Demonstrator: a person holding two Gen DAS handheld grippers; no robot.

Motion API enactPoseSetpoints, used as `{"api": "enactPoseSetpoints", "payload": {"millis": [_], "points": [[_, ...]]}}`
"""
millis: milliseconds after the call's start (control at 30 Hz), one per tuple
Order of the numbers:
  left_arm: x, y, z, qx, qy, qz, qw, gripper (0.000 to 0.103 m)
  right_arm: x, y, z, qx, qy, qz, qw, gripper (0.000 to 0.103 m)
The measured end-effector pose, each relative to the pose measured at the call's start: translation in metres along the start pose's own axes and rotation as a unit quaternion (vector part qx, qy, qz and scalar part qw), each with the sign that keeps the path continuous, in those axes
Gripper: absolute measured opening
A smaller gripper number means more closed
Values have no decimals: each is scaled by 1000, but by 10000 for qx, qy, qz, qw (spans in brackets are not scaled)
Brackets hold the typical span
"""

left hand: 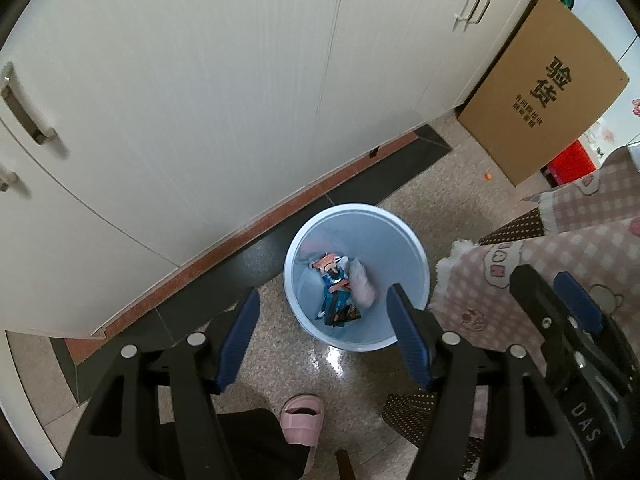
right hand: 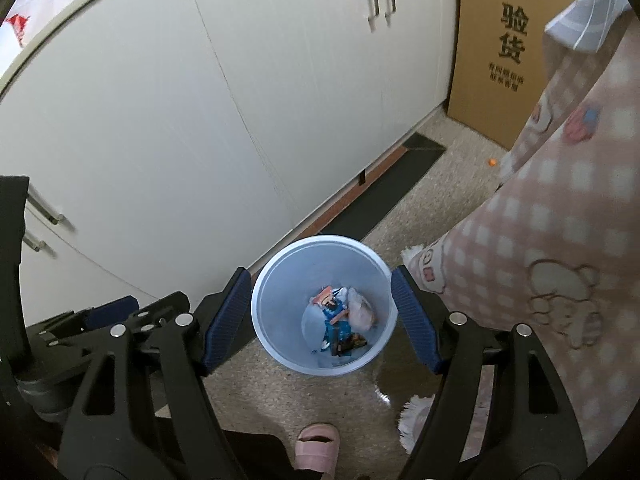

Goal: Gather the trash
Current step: 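Swing both open tools back over the table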

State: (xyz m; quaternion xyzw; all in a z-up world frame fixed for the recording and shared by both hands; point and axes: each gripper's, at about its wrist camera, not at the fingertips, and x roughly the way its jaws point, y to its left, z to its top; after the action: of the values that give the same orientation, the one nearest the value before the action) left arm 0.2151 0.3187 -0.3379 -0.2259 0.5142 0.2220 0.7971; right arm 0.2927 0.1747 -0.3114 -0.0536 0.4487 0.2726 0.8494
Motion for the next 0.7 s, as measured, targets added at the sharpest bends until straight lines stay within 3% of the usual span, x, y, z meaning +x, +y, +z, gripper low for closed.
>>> {"api": "enactPoseSetpoints", "payload": {"millis": [133, 300, 467, 700], "points": [[-33, 1, -2, -124, -198, -240, 9994, 65, -31, 7, 5, -152, -207, 35, 9997, 72], [-79, 13, -2, -354, -496, -498, 9969, 65, -79, 16, 16, -58, -398, 606, 9974, 72], [-143, 12, -3, -357, -1094, -610, 9915, 69, -138, 21, 32, 51, -819, 1001, 9916, 72], [-206, -31, -6, 28, -1541, -935, 9836, 70, -221, 1, 42, 67, -1437, 949, 9850, 74]]}}
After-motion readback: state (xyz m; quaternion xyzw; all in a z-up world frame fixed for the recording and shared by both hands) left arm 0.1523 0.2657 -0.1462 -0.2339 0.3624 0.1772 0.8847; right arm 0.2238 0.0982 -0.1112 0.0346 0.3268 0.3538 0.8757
